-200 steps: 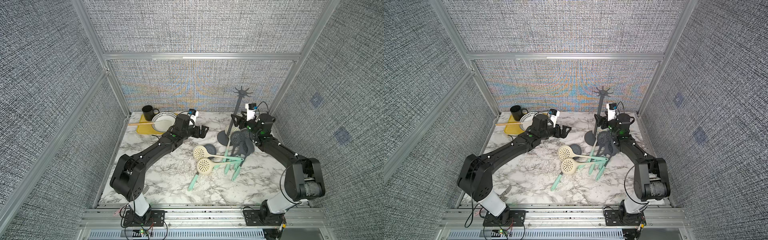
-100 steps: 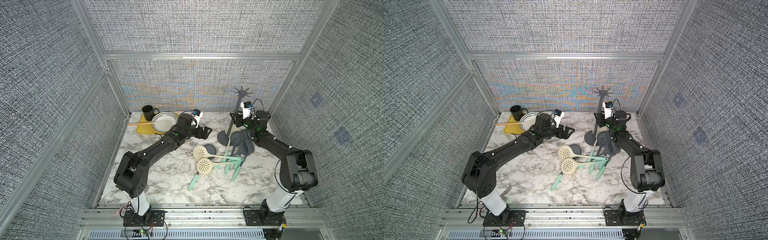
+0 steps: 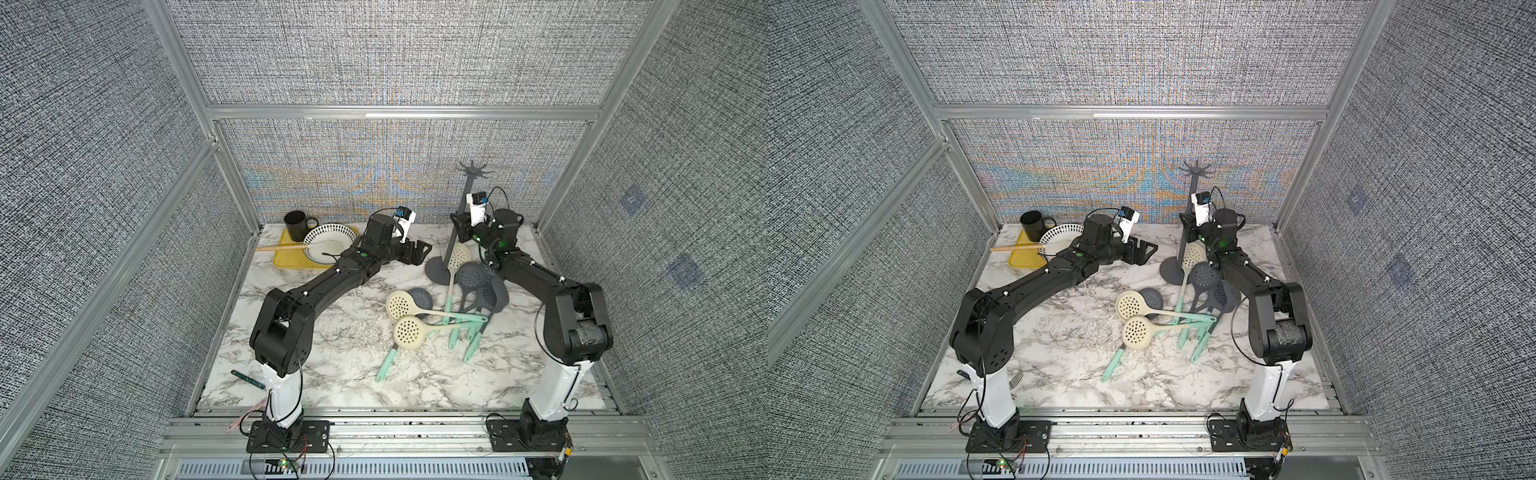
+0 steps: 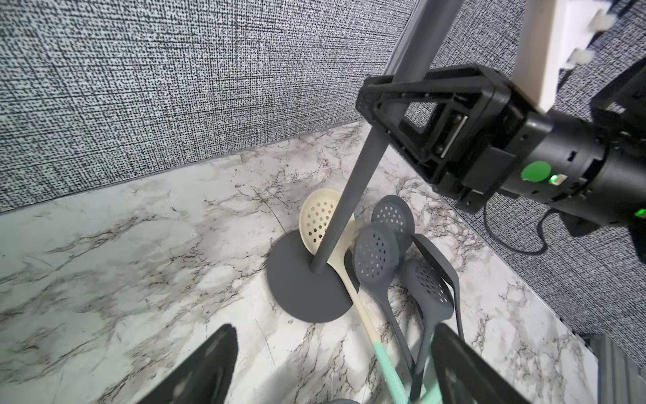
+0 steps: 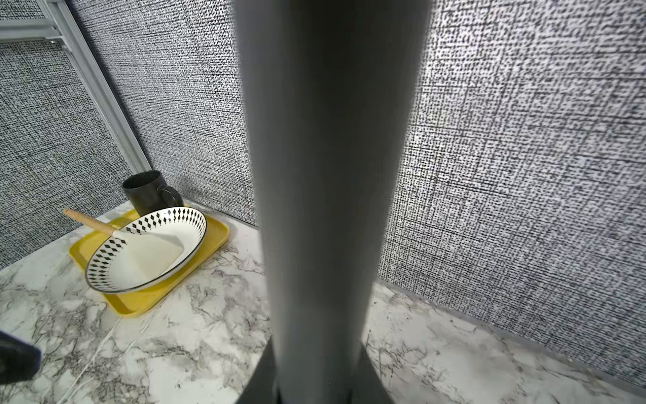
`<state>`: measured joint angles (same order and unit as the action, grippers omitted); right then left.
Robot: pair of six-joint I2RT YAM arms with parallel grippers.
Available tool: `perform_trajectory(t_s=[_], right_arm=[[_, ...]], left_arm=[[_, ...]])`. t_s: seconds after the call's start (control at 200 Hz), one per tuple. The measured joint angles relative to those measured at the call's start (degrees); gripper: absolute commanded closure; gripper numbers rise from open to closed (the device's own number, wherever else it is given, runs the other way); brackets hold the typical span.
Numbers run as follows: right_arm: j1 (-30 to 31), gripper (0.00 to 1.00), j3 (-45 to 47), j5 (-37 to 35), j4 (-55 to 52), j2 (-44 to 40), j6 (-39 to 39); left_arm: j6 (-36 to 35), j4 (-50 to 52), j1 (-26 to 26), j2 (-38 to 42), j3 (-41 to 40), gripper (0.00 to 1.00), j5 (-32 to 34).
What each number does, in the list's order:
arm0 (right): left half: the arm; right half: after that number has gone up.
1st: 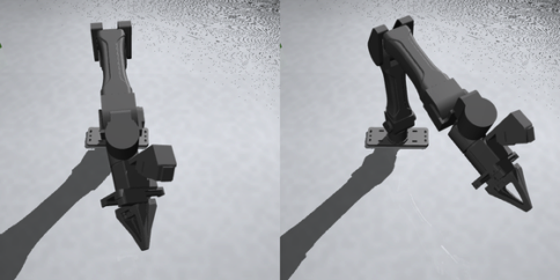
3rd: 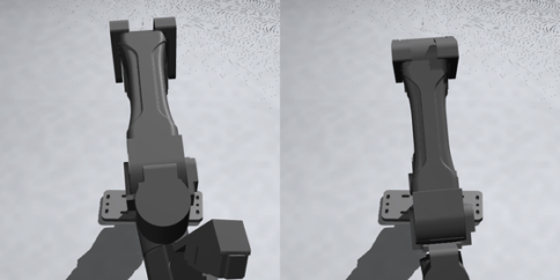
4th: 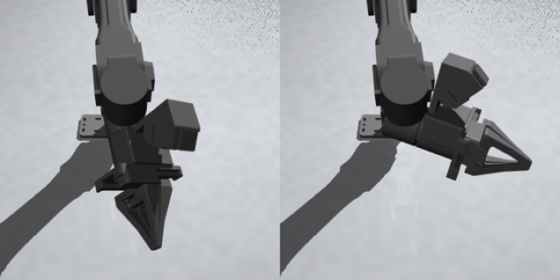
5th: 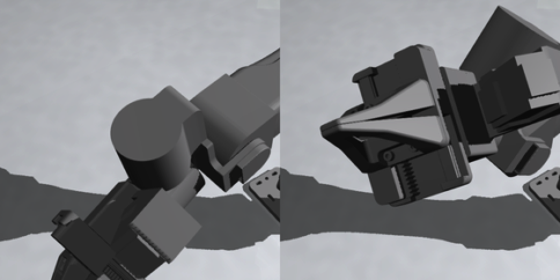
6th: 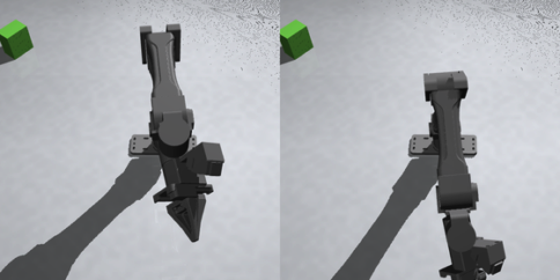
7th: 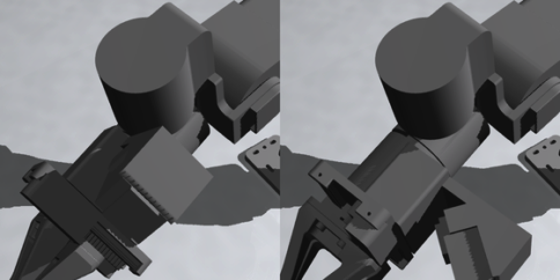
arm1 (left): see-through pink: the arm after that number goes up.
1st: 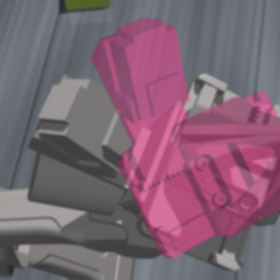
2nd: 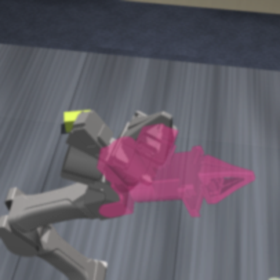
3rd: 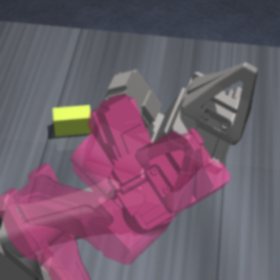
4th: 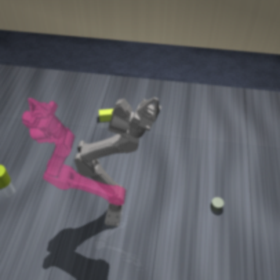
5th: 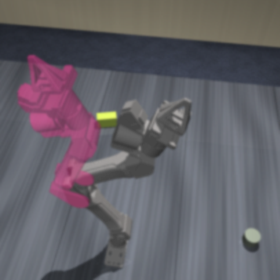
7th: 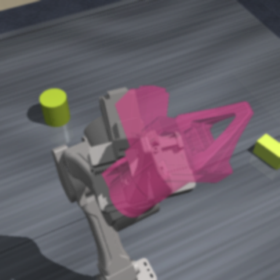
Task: Hang the skimmer on the kitchen utensil rack
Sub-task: Pick up the rack from the center of the board.
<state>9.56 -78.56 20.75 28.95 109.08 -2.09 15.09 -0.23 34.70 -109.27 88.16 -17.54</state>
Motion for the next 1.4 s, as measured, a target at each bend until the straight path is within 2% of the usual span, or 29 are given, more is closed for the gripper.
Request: perform_trajectory(t_s=[0.185, 0.47, 0.746, 1.046, 1.121, 1.226, 1.401], right_arm=[[2.29, 1.0, -6.23, -4.37, -0.74, 4.55, -4.61], [2.08, 1.0, -9.07, -13.14, 1.95, 7.61, -21.49], [1.27, 1.0, -6.1, -14.14, 7.23, 7.58, -39.43], [-0.94, 1.0, -0.74, -11.82, 15.41, 6.86, -55.84], [-0.96, 1.0, -0.2, -11.32, 15.19, 6.14, -56.83], [0.33, 1.0, -0.46, -11.28, 13.09, 3.45, -53.42], [6.05, 1.0, -1.46, -11.45, 9.49, -1.29, -43.17]], left_arm=[[-0.04, 0.35, -0.09, -1.03, 1.73, 0.11, 4.76], [0.59, 2.32, -0.35, -0.68, 1.73, 0.1, 8.57], [1.73, 4.39, -0.72, 4.66, -2.58, 0.1, 13.11], [3.87, 9.27, -1.01, 5.95, -2.16, 0.1, 15.5], [4.46, 10.91, -1.05, 6.16, -1.33, 0.1, 15.58], [5.09, 13.64, -1.38, 9.09, -1.97, 0.1, 16.79], [8.41, 15.06, -4.94, 23.47, -11.93, 0.1, 21.94]])
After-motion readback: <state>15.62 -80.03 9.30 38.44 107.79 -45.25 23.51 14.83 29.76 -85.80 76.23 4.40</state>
